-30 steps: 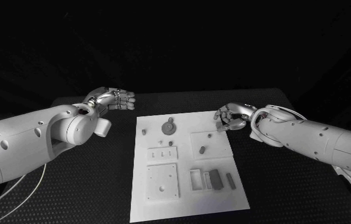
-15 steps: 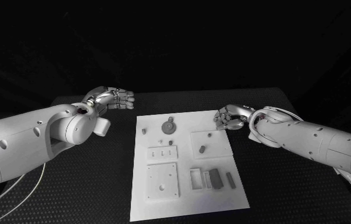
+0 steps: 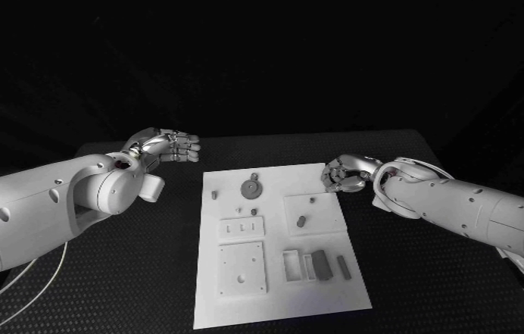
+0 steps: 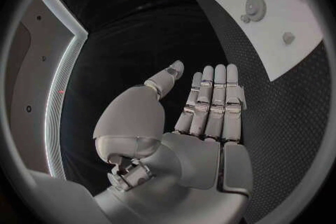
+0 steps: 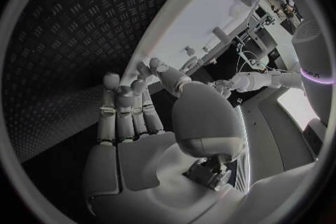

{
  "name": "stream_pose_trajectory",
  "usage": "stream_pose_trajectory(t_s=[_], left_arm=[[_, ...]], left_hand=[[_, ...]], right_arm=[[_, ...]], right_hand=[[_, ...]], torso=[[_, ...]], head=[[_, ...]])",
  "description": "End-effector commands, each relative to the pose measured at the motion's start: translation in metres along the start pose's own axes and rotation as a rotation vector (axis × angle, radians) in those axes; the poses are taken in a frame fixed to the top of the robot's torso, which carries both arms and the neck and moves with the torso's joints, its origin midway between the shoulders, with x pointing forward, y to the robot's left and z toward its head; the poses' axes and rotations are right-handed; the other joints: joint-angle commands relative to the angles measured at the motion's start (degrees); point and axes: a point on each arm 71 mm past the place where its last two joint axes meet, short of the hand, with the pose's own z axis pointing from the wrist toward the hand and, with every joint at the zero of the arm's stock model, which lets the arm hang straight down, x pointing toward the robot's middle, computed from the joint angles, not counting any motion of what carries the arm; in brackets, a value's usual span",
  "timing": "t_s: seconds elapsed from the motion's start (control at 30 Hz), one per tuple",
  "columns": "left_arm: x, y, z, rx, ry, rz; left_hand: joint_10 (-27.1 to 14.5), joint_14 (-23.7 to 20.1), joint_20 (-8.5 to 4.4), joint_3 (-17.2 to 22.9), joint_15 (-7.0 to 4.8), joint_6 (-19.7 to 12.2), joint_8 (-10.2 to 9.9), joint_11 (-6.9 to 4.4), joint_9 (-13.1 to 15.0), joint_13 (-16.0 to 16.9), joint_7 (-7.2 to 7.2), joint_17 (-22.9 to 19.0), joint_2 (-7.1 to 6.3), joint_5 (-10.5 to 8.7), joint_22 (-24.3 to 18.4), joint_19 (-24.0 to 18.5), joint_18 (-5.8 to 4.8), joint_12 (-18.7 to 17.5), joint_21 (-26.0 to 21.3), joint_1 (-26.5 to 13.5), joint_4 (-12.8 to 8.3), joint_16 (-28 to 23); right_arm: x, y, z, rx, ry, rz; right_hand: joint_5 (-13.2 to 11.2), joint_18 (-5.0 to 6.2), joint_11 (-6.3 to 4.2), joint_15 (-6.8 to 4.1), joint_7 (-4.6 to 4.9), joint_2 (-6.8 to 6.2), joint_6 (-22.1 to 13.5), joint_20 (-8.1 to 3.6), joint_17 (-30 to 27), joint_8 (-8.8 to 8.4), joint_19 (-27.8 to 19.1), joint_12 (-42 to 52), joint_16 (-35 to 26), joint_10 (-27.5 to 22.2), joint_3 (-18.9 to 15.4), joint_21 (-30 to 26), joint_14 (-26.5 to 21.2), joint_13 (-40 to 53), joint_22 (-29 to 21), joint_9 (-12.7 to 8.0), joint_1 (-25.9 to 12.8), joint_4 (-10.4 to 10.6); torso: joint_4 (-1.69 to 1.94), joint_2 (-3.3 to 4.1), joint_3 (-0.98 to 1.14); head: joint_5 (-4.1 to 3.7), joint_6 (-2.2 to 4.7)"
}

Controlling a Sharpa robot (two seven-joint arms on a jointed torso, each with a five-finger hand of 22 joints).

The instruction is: Assemble the parts on the task board

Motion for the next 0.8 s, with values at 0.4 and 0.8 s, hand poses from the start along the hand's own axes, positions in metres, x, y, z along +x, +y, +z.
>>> stream_pose_trajectory(t_s=[0.4, 0.8], left_arm=[[0.0017, -0.0011, 0.0002, 0.007, 0.013, 0.002], [0.001, -0.0008, 0.0, 0.004, 0.012, 0.003]], left_hand=[[0.2, 0.4, 0.26, 0.0, 0.14, -0.2, -0.5, 0.01, 0.0, 0.1, 0.17, 0.1, -0.41, 0.14, 0.1, 0.1, 0.98, -0.4, -0.3, 0.1, -0.2, -0.3], [0.2, 0.4, 0.26, 0.0, 0.15, -0.2, -0.5, 0.02, 0.0, 0.1, 0.19, 0.2, -0.41, 0.14, 0.1, 0.1, 0.99, -0.4, -0.4, 0.1, -0.2, -0.4]], right_arm=[[-0.0002, -0.0003, -0.0002, -0.007, -0.009, 0.007], [-0.0002, -0.0011, -0.0007, -0.008, -0.005, 0.007]], right_hand=[[0.2, -0.1, 0.12, -0.08, 0.43, -4.01, -2.4, -0.21, -0.2, -1.2, -0.1, 0.2, 0.1, -0.1, -1.1, 0.1, -0.2, -0.5, 0.9, -0.8, 0.1, 0.2], [0.2, -0.1, -0.15, -0.22, 0.06, -3.94, -3.0, -0.24, -0.3, -1.25, -0.3, 0.3, 0.0, -0.4, -0.5, -0.1, -0.4, -0.6, 0.9, -0.9, 2.4, -0.1]], torso=[[0.03, -0.02, -0.06], [0.04, -0.03, -0.04]], head=[[-0.29, 0.12], [-0.35, 0.09]])
